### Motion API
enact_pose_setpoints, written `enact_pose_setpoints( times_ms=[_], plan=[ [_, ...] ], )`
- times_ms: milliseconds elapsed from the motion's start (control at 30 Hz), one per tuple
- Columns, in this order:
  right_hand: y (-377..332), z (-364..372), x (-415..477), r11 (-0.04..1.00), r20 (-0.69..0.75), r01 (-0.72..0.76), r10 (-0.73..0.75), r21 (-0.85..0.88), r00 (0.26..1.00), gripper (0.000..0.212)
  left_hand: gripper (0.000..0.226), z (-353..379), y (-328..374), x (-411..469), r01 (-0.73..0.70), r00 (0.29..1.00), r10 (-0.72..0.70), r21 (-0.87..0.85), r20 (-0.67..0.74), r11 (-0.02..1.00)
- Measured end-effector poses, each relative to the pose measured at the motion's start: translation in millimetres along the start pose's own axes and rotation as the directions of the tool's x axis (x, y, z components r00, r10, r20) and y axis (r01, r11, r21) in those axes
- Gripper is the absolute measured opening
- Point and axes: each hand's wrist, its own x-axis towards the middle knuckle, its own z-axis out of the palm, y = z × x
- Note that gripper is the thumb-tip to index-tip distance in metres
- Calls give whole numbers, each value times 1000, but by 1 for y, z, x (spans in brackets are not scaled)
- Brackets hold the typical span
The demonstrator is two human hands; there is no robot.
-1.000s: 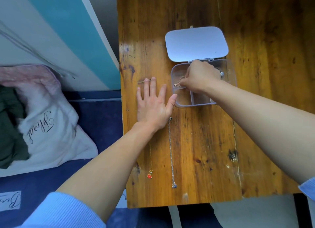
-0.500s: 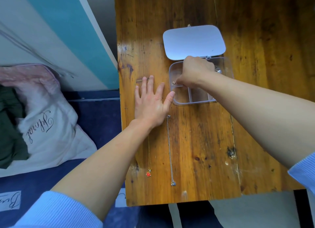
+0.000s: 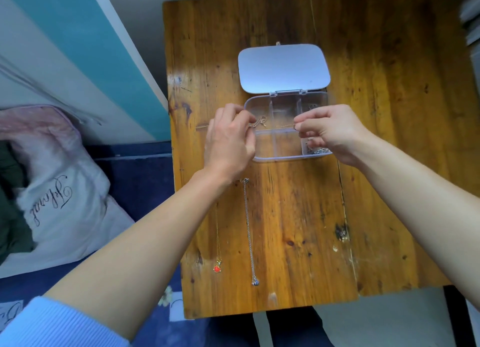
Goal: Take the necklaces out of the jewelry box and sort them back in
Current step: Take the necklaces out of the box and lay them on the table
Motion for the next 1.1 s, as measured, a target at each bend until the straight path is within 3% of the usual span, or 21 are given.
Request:
enact_pose_setpoints(
  times_ms=[67,233,333,533,633,700,833,1000,1100],
  plan=[
    [6,-8,-2,999,8,-9,8,31,1000,10,21,3,10,8,-85,996,84,58,21,995],
    [10,-16,-6,992,38,-18,14,125,999,19,30,22,29,29,-214,949,168,156,268,964],
    [10,-19,-8,979,56,-57,46,196,997,22,27,29,34,39,-206,929,138,168,344,964],
    [14,-28,-13,963,45,-83,73,258,996,16,15,30,30,44,-118,944,89,73,317,990],
    [17,-32,-17,952,28,-67,61,298,998,11,13,24,33,46,-29,943,44,-50,330,998],
    [19,-35,-19,939,4,-48,50,340,999,13,16,17,36,47,103,934,-35,-174,356,979],
    [23,-41,-25,907,-25,-44,60,419,998,10,23,-4,40,43,402,862,-160,-456,481,794],
    [31,-44,-37,878,16,-68,69,474,997,9,20,-25,34,32,556,804,-123,-661,582,504],
    [42,-45,-48,888,-36,-59,85,456,996,9,17,-34,23,24,572,785,-138,-621,604,536]
  ],
)
